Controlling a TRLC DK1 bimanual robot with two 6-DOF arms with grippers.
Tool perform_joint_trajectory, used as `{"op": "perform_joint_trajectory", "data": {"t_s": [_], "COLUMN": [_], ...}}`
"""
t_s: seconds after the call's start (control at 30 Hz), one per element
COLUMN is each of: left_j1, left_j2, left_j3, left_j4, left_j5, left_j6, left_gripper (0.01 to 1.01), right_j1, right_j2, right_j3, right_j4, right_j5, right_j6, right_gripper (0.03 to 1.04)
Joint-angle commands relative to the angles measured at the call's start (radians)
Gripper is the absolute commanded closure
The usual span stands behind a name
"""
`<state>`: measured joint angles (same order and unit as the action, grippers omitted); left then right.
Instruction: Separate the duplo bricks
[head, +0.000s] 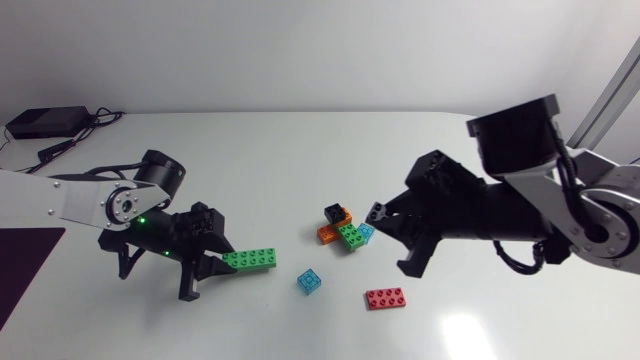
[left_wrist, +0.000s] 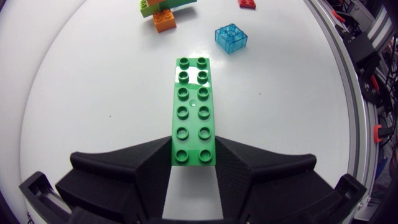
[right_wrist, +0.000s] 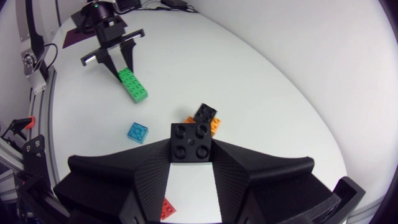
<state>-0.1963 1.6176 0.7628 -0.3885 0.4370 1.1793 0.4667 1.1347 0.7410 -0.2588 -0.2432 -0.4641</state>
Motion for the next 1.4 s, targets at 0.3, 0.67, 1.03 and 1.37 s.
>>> {"op": "perform_joint_trajectory", "data": {"t_s": [0.3, 0.67, 1.03, 1.37], "left_j1": [-0.029, -0.091, -0.238, -0.342], "left_j2": [0.097, -0.047, 0.166, 0.306], "left_j3": [-0.022, 0.101, 0.397, 0.535], "left_j4": [0.062, 0.057, 0.069, 0.062], "left_j5": [-0.07, -0.066, -0.055, -0.043], "left_j6": [-0.027, -0.218, -0.553, -0.685], "left_gripper": [0.379, 0.123, 0.113, 0.115], "right_j1": [-0.29, -0.482, -0.542, -0.54], "right_j2": [-0.064, 0.033, 0.155, 0.278], "right_j3": [-0.164, -0.253, -0.315, -0.287], "right_j4": [0.027, 0.118, 0.156, 0.179], "right_j5": [-0.004, 0.01, 0.05, 0.074], "right_j6": [-0.028, -0.048, -0.088, -0.087], "right_gripper": [0.78, 0.78, 0.77, 0.54]}}
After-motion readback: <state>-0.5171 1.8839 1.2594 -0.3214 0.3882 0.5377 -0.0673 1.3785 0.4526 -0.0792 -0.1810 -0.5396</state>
